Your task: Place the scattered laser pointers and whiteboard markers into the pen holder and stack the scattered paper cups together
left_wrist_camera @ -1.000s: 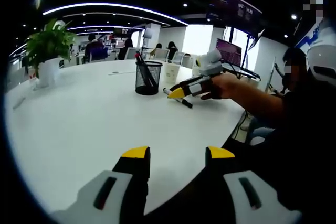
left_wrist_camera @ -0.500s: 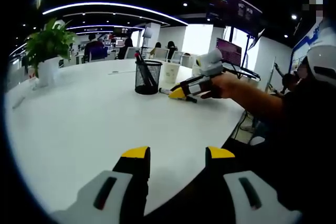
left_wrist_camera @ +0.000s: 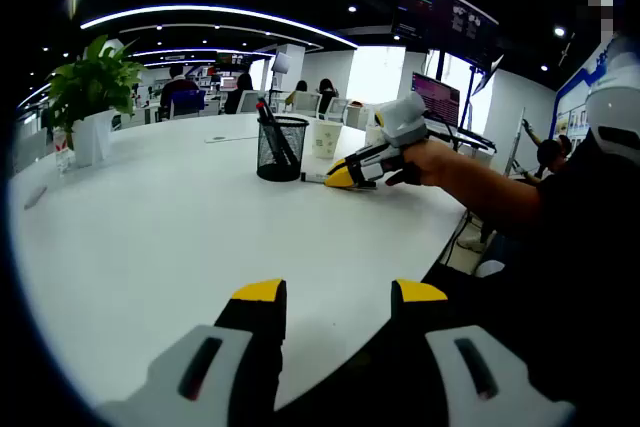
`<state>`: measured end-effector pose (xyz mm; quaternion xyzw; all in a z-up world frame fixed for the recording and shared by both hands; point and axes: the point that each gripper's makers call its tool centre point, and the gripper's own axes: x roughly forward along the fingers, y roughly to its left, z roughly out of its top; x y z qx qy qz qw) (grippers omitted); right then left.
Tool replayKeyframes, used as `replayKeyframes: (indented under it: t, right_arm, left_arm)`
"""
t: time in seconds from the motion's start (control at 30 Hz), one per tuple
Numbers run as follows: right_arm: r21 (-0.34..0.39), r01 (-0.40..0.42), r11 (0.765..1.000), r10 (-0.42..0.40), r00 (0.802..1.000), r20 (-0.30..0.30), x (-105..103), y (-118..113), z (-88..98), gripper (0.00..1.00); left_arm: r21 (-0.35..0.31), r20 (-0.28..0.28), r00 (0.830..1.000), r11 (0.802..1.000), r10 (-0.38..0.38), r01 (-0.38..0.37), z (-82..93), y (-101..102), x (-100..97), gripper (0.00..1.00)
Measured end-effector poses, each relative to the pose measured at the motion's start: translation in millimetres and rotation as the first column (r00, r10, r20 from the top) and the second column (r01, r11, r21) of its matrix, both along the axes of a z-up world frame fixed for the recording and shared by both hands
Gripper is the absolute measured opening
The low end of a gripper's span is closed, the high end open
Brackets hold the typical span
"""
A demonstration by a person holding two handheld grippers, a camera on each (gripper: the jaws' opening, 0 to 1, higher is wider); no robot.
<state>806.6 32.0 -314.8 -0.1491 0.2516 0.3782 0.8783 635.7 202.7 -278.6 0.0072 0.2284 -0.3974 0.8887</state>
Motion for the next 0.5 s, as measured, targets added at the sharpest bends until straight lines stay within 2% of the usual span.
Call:
replayKeyframes:
  t: [0.23,0.5]
  right_arm:
    - [0.005,-0.004,1.0,0.004,1.0,0.003,-4.2,2.1,2.4,0.13]
    - [0.05,-0.029,0.998,0.029,0.999,0.016,-11.4,9.6,11.9,0.13]
  left_arm:
    - [0.002,0.001,1.0,1.0,0.0,0.0,0.5,0.4,0.3,0.43]
    - [0.001,0.003,1.0,1.0,0.0,0.0,1.1,1.0,1.1,0.43]
